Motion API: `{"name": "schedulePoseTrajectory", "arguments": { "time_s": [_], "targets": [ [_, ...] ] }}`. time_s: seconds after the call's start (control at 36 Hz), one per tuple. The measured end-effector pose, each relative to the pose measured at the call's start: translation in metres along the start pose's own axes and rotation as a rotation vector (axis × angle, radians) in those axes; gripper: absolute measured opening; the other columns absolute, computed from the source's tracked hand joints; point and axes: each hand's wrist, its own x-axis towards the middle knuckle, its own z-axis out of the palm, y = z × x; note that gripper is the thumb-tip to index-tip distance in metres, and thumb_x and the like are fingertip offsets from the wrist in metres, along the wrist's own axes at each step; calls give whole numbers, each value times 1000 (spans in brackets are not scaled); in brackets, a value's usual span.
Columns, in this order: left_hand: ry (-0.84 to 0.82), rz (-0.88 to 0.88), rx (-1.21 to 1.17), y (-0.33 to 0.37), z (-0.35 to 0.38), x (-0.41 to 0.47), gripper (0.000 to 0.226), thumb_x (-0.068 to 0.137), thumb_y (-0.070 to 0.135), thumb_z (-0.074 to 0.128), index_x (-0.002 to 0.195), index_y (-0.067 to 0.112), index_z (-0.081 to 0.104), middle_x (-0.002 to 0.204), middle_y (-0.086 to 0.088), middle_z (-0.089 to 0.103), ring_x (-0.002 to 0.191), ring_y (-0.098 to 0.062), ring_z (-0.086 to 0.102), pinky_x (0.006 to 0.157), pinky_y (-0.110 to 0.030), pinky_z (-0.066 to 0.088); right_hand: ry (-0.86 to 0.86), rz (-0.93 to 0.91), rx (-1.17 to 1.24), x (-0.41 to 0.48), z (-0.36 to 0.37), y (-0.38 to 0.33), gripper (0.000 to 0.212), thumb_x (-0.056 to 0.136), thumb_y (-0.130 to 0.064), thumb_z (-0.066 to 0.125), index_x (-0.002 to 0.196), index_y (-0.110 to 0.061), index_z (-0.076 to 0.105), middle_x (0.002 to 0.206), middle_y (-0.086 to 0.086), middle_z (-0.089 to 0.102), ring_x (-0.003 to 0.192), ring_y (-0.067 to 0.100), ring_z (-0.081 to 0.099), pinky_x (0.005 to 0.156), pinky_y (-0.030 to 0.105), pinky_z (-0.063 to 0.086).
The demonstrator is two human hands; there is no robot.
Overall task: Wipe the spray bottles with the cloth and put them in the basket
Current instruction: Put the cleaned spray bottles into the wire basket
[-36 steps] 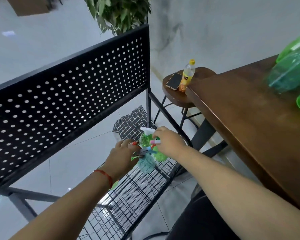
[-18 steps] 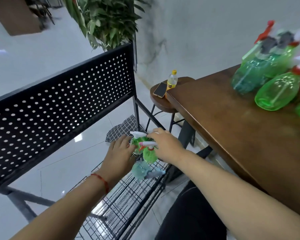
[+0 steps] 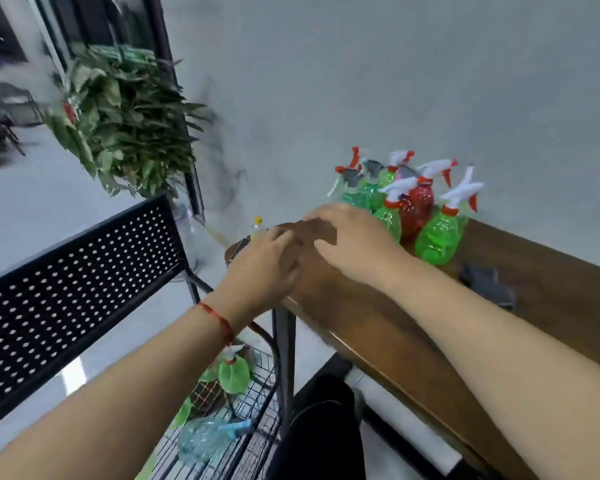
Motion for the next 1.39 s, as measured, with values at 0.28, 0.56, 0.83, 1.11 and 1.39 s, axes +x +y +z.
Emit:
{"name": "schedulePoseTrajectory", "arguments": {
  "time_s": [0.28,0.56,0.83,1.11,1.39],
  "targets": [
    [52,197,129,91,-6,167,42,99,32,64,140,22,58,138,-4,56,129,-32,51,97,-49,51,62,243,-191,25,-120,137,71,66,-71,58,131,-43,65,135,-1,60,126,32,58,108,49,47],
    [-204,87,446,74,48,306,54,107,58,43,147,22,50,138,-9,61,123,-36,63,90,-43,46,-357,272,-290,106,-101,209,75,77,-89,61,136,-44,60,132,-7,54,129,26,51,104,47,47],
    [-126,139,440,61,77,322,45,113,50,39,136,14,52,117,-14,69,105,-38,67,80,-41,45,-284,64,-228,121,-81,233,47,94,-67,63,86,-21,68,90,5,65,84,25,63,79,44,52],
    [117,102,495,36,-48,209,41,112,54,38,119,18,56,84,-3,53,75,-31,51,66,-37,35,-184,-84,-270,96,-109,162,51,88,-75,62,78,-25,59,84,1,58,81,25,59,75,45,50],
    [121,-33,640,-64,-135,-47,43,109,59,40,97,19,49,68,2,46,60,-28,47,49,-31,23,-317,-331,-30,43,-33,-14,49,87,-78,61,78,-30,65,89,-9,59,81,10,59,80,46,51]
  ]
}}
